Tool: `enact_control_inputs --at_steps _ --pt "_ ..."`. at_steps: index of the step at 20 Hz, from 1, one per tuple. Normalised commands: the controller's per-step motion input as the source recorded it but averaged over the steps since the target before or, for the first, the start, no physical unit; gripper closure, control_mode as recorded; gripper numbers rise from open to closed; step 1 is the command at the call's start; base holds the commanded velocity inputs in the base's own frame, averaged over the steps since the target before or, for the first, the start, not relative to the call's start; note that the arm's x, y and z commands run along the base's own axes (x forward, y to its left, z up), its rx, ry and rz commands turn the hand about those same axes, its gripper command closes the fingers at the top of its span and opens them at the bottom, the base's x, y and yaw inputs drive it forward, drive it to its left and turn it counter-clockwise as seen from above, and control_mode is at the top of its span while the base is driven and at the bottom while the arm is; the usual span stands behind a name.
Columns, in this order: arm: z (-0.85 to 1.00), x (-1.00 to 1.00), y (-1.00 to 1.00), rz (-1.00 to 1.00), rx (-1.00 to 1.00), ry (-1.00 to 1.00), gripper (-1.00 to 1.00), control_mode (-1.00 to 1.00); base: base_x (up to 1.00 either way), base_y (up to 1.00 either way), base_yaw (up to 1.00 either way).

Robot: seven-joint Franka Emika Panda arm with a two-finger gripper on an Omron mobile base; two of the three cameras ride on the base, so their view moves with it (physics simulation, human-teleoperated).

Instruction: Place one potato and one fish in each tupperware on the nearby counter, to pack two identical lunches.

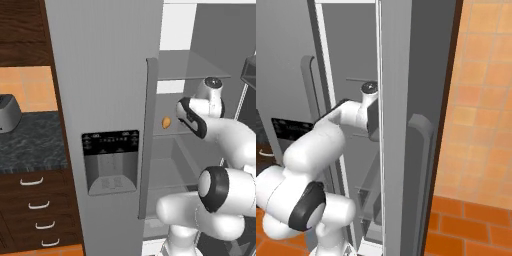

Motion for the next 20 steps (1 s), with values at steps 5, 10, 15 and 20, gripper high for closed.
enact_control_inputs --at_steps 5,10,15,20 --pt "-0.11 0.54 -0.36 -0.01 0.1 0.16 -1.0 -1.0 0.0 0.0 0.0" --pt "-0.22 0.55 -0.2 0.0 0.06 0.11 -1.0 -1.0 0.0 0.0 0.0" --pt "-0.45 0.45 -0.09 0.0 0.02 0.03 -1.0 -1.0 0.0 0.0 0.0" --pt "-0.45 0.45 -0.05 0.0 0.0 0.0 -1.0 -1.0 0.0 0.0 0.0"
